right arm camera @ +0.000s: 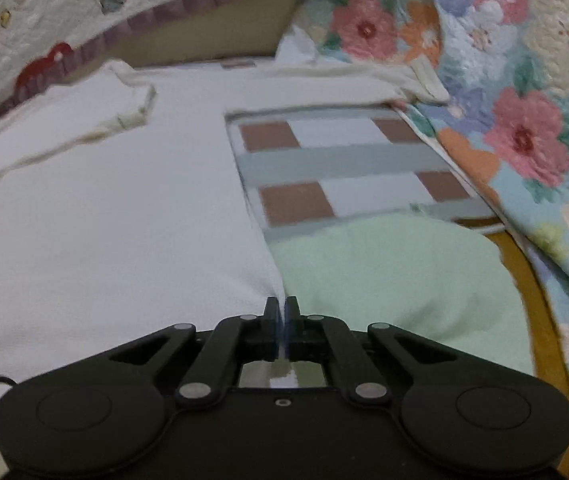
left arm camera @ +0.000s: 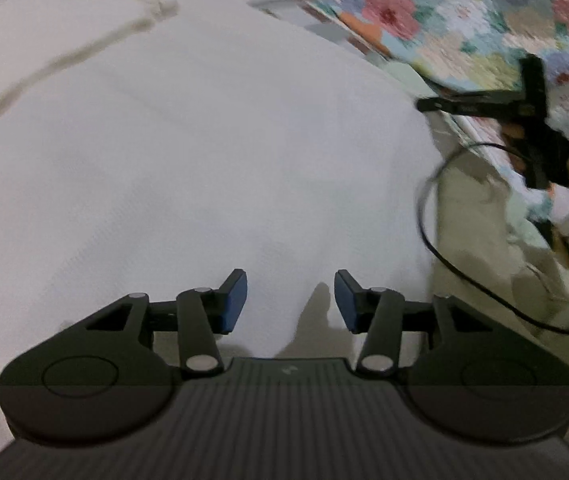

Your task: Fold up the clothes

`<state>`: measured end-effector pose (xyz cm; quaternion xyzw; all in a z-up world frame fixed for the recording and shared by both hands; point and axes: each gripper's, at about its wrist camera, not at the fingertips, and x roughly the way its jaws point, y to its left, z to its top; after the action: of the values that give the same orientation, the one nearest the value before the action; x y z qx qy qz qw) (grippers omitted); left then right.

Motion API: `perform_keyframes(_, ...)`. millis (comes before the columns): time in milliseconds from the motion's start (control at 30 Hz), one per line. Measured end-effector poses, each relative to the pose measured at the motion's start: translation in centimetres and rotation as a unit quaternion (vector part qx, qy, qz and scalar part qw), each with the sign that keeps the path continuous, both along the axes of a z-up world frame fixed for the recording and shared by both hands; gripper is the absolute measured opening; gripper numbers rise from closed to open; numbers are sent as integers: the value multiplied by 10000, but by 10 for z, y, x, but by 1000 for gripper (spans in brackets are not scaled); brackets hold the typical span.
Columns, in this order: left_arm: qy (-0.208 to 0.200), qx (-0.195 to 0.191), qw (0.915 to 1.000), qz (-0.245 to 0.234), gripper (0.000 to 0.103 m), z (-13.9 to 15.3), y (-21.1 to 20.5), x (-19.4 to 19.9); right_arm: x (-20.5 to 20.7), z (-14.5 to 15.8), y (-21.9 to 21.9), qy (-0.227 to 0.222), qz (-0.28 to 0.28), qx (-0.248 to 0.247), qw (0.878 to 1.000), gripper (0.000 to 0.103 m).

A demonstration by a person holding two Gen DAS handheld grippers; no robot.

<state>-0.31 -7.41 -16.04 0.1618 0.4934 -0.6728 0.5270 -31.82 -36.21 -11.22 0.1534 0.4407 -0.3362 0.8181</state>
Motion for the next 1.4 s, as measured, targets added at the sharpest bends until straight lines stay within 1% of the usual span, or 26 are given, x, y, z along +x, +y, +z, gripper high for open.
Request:
perform_keyframes(67, 315, 261, 9991, -110, 49, -10, -1, -5, 6, -10, -2, 201, 88, 83, 9997, 1)
perform_keyframes(200, 806, 583, 9942, -408, 49, -18, -6, -16, 4, -15, -10, 124, -121, 294, 9994, 2)
perform_keyframes(267, 775, 580, 9940, -514, 49, -11, -9, -18, -6, -14, -14, 83, -308, 389, 9987, 2)
perform_keyframes(333, 745, 424, 9956, -377, 49, 7, -20, -6, -16, -4, -22, -129, -674, 390, 9969, 3)
perform_keyframes(367, 730, 345, 9963, -307, 49, 16, -26, 0, -21, 3, -28, -354, -837, 362, 9952, 13)
perform_keyframes(400, 715, 266, 9968, -236, 50, 24, -31, 6, -25, 13, -36, -680, -1042, 312, 9917, 28)
perform_keyframes(433, 530, 136, 9984, -118, 51, 37, -44, 14, -27, 21, -47, -1029, -1198, 306, 9870, 39)
perform_keyframes(467, 293, 24, 9996, -48, 53, 46, -57, 20, -26, 25, -59, -1344, -1276, 344, 9821, 55)
perform_keyframes(500, -69, -97, 9999, 54, 55, 55, -73, 24, -23, 27, -75, -1677, -1287, 436, 9764, 56)
perform_keyframes(533, -439, -147, 9986, 239, 56, 57, -93, 31, -17, 27, -90, -1896, -1265, 516, 9723, 56)
perform_keyframes(567, -809, -194, 9956, 427, 56, 59, -112, 37, -10, 25, -106, -2064, -1222, 550, 9692, 56)
perform_keyframes(600, -1177, -241, 9909, 615, 56, 61, -132, 43, -2, 23, -122, -2227, -1176, 575, 9661, 57)
perform_keyframes(633, -1543, -288, 9844, 801, 56, 63, -151, 50, 4, 18, -140, -2364, -1254, 631, 9615, 57)
perform_keyframes(700, -1714, -440, 9773, 1161, 56, 59, -184, 62, 14, 7, -176, -2626, -1461, 756, 9508, 57)
perform_keyframes(767, -1841, -631, 9674, 1619, 55, 51, -214, 72, 25, -3, -212, -2885, -1665, 880, 9388, 57)
perform_keyframes(833, -1789, -841, 9570, 2125, 55, 41, -232, 79, 36, -14, -249, -3139, -1867, 1003, 9255, 57)
perform_keyframes(900, -1876, -935, 9476, 2410, 55, 32, -252, 75, 39, -31, -287, -3327, -2078, 1295, 9107, 57)
perform_keyframes(933, -2066, -867, 9428, 2469, 55, 25, -264, 72, 39, -40, -303, -3327, -2214, 1411, 9058, 57)
perform_keyframes(1033, -2611, -695, 9286, 2544, 55, 12, -295, 60, 45, -61, -339, -3275, -2583, 1471, 8969, 57)
perform_keyframes(1133, -2513, -577, 9290, 2655, 55, 7, -301, 64, 55, -73, -357, -3249, -2793, 1323, 8938, 57)
perform_keyframes(1233, -2164, -380, 9323, 2872, 56, 3, -291, 80, 67, -83, -373, -3180, -3054, 1143, 8903, 57)
perform_keyframes(1267, -2046, -314, 9330, 2944, 55, 2, -287, 85, 70, -84, -376, -3147, -3087, 1021, 8918, 57)
perform_keyframes(1300, -2056, -272, 9321, 2970, 55, 1, -283, 88, 73, -84, -379, -3111, -3109, 887, 8937, 56)
perform_keyframes(1400, -2231, -245, 9260, 3036, 55, 1, -268, 98, 75, -86, -387, -3233, -3112, 673, 8911, 56)
